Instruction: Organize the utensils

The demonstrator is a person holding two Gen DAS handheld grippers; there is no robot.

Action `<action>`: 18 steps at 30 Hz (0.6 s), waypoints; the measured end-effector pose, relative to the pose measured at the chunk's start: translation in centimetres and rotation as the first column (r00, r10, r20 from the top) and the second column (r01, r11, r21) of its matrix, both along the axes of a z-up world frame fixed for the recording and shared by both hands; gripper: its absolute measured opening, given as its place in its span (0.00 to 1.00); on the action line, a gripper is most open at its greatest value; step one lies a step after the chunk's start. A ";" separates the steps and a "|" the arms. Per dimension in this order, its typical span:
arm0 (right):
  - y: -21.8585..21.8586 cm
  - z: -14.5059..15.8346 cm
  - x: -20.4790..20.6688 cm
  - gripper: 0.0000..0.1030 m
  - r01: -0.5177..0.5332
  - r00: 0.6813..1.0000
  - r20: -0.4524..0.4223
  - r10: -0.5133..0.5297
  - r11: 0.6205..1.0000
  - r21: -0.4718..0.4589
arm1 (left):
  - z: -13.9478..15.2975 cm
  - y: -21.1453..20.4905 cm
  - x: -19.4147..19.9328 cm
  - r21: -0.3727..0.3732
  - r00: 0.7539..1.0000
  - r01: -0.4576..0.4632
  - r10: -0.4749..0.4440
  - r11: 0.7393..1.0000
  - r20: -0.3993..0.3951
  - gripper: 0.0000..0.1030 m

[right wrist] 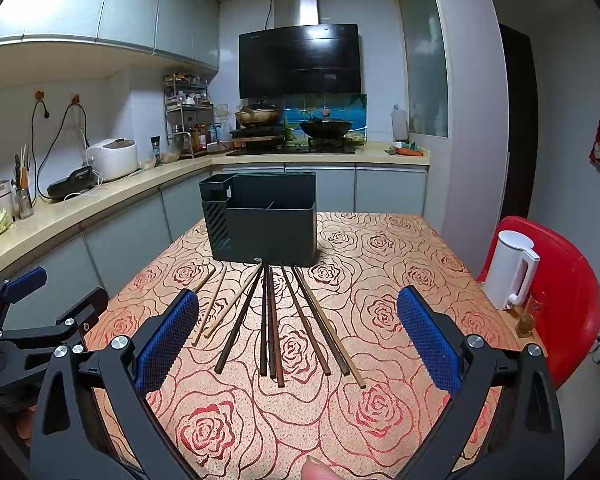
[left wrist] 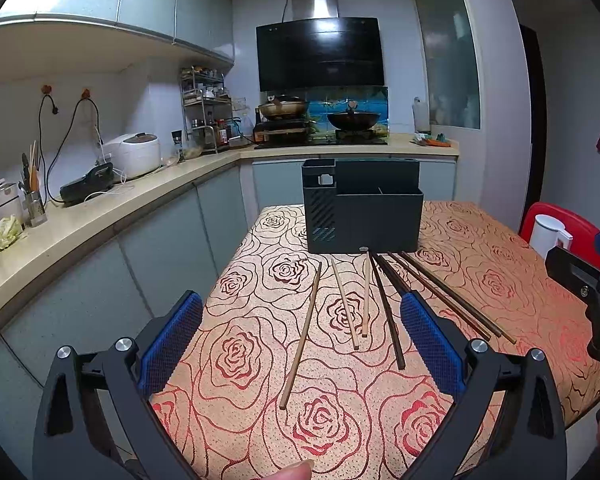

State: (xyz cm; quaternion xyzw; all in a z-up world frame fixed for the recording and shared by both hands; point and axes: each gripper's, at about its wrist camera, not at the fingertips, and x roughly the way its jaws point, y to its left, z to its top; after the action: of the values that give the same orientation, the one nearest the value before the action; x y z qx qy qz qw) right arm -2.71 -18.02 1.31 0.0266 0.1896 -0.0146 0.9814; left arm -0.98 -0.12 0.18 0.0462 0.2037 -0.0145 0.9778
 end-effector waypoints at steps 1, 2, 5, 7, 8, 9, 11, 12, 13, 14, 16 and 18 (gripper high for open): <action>0.0 0.0 0.0 0.94 0.000 1.000 0.000 0.000 1.000 -0.001 | 0.0 0.0 0.0 0.000 1.000 0.000 0.000 1.000 0.000 0.93; 0.1 0.0 0.1 0.94 -0.001 1.000 -0.001 0.001 1.000 -0.002 | 0.0 0.0 0.0 0.000 1.000 0.001 -0.001 1.000 0.000 0.93; 0.2 0.0 0.0 0.94 -0.001 1.000 -0.001 0.001 1.000 -0.003 | 0.0 0.0 0.0 0.000 1.000 0.000 0.000 1.000 0.000 0.93; 0.2 -0.1 0.0 0.94 -0.001 1.000 -0.001 0.001 1.000 -0.003 | 0.0 0.0 0.0 0.000 1.000 0.001 -0.001 1.000 0.000 0.93; 0.2 0.0 0.0 0.94 -0.002 1.000 0.000 0.002 1.000 -0.002 | 0.0 0.0 0.0 0.000 1.000 0.000 0.000 1.000 0.000 0.93; 0.2 -0.1 0.0 0.94 -0.001 1.000 0.000 0.001 1.000 -0.002 | 0.0 0.0 0.0 0.000 1.000 0.001 -0.001 1.000 0.000 0.93; 0.2 0.0 0.0 0.94 -0.002 1.000 0.000 0.002 1.000 -0.003 | 0.0 0.0 0.0 0.000 1.000 0.001 -0.001 1.000 0.000 0.93; 0.2 0.0 0.0 0.94 -0.001 1.000 0.000 0.001 1.000 -0.003 | 0.0 0.0 0.0 0.000 1.000 0.000 0.000 1.000 0.000 0.93; 0.2 -0.1 0.0 0.94 -0.001 1.000 0.000 0.001 1.000 -0.003 | 0.0 0.0 0.0 0.000 1.000 0.000 0.000 1.000 0.000 0.93; 0.2 -0.1 0.0 0.94 -0.001 1.000 0.000 0.001 1.000 -0.003 | 0.0 0.0 0.0 -0.001 1.000 0.000 0.000 1.000 -0.001 0.93; 0.2 -0.1 0.0 0.94 -0.001 1.000 0.000 0.001 1.000 -0.003 | 0.0 0.0 0.0 0.000 1.000 0.001 -0.001 1.000 0.000 0.93; 0.2 -0.1 0.0 0.94 -0.001 1.000 0.000 0.001 1.000 -0.003 | 0.0 0.0 0.0 0.000 1.000 0.001 -0.001 1.000 0.000 0.93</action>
State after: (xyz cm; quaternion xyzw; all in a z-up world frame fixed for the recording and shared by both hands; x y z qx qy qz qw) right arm -2.69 -17.80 1.25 0.0251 0.1896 -0.0143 0.9814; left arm -0.98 -0.11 0.16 0.0464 0.2037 -0.0148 0.9778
